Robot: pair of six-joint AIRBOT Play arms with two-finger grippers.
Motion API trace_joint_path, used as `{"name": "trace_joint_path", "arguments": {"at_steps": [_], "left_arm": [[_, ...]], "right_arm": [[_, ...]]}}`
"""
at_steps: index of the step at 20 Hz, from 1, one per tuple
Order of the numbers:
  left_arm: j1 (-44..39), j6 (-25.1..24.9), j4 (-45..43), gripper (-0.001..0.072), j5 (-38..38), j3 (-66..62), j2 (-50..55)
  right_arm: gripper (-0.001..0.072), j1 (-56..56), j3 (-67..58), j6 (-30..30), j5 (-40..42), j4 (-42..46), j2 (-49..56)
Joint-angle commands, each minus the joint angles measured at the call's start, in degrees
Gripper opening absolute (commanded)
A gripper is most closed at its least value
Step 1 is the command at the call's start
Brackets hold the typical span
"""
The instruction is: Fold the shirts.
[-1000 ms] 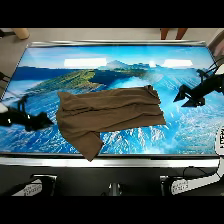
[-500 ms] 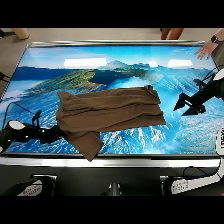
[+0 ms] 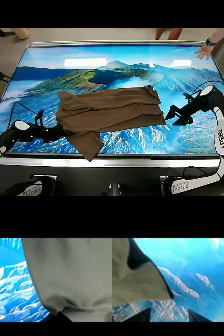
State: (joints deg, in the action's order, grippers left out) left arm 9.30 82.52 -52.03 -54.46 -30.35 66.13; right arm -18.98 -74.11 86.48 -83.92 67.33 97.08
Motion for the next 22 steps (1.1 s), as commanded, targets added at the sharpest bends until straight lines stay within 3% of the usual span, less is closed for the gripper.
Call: {"name": "trace_joint_path", "arguments": {"at_steps": [1,6,7,9,10,15,19,22], "left_arm": [[-0.1,0.2,0.0,0.0026,0.3,0.0,-0.1],[-0.1,0.2,0.0,0.0026,0.1,0.0,-2.3],[-0.1,0.2,0.0,0.0025,0.1,0.0,-2.9],[-0.1,0.2,0.0,0.0025,0.0,-0.1,-3.7],[-0.1,-0.3,0.0,0.0023,-0.5,-0.8,-4.3],[0.0,-0.3,-4.7,0.0020,-3.9,-20.3,-13.3],[0.0,-0.2,-9.8,0.0021,-4.7,-53.7,-21.2],[0.0,1.1,-16.9,0.0022,-4.6,-76.4,-24.6]], "right_arm": [[0.0508,0.0,2.8,-2.3,4.1,-5.7,1.6],[0.0482,0.0,2.8,-1.9,7.6,-10.1,3.2],[0.0398,0.0,2.8,-1.6,7.6,-10.2,3.3],[0.0112,0.0,2.8,-1.1,7.6,-10.5,3.3],[0.0026,0.0,2.6,-1.0,6.9,-10.8,3.3],[0.0020,0.0,-8.0,-3.2,4.5,-10.8,-6.8],[0.0020,-0.2,-28.5,-3.4,5.6,-10.6,-26.8],[0.0020,-0.2,-36.2,-3.4,14.6,-3.0,-44.6]]}}
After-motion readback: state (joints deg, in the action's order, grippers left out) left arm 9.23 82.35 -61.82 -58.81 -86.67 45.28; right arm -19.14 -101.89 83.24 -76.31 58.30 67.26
